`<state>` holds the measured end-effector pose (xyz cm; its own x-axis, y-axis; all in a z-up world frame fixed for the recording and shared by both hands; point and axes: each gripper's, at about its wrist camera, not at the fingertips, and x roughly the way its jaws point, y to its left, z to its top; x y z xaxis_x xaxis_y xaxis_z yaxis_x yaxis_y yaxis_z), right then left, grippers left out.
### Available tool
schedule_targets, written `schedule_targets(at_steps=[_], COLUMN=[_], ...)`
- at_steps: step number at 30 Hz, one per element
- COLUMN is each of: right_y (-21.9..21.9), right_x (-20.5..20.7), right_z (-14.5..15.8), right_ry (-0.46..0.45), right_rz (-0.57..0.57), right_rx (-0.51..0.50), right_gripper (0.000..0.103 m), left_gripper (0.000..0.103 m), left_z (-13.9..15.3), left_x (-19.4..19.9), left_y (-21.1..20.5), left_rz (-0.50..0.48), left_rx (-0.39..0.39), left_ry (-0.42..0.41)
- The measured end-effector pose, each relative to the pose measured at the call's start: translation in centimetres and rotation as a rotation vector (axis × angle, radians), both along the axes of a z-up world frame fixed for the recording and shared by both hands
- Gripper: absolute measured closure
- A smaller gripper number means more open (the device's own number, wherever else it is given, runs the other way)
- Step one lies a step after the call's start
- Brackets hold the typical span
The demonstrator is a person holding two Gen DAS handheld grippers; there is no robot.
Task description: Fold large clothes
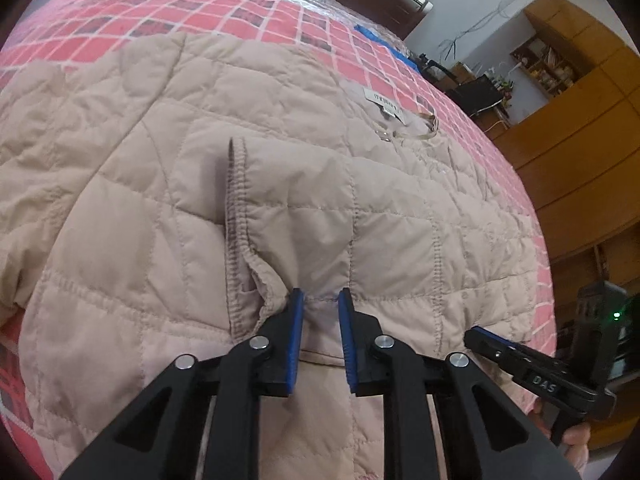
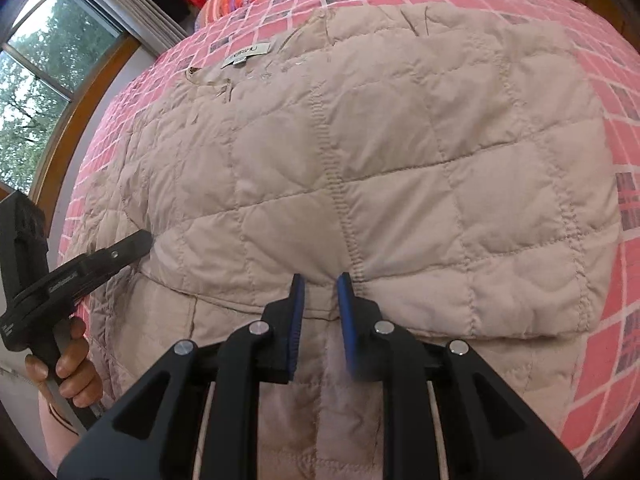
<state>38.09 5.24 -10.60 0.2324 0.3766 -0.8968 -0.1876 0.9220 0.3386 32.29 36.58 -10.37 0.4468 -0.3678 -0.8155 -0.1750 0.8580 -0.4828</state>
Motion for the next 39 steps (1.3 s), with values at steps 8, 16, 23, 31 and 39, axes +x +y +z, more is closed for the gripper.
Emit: schedule_targets(at_steps=[8,16,23,31,39], right_y=[5.7,14.9,21.7,23.8,23.6], right_x=[-3.7,-5.0,-4.9,-3.9,-3.9], right_z=[5.3,4.8,3.4,1.2,0.0], right_ry=[-0.123,-0.103,-0.064,-0.04,-0.049], right_rz=[0.155,0.32,0.383,0.386,0.403], right_rx=[0.029,0.062,0.063,-0.015,-0.036], right_gripper=[0.044,0.044,0.054,0.06,0.062], left_gripper=[0.023,0.022,0.022,0.022,0.052], left_z=[5.6,2.7,-0.6,-0.7,-0.5], left_x=[-8.9,-21.3,-28.0,-27.5,-26.4], left_y=[9.0,25.6,34.8,37.9,39.1], left_rz=[0.191,0.618,0.879,0.95,0.987], left_rx=[0.159,0.216,0.107,0.101,0.158], left_ry=[-0.122,0.009,0.03,-0.023,-0.027])
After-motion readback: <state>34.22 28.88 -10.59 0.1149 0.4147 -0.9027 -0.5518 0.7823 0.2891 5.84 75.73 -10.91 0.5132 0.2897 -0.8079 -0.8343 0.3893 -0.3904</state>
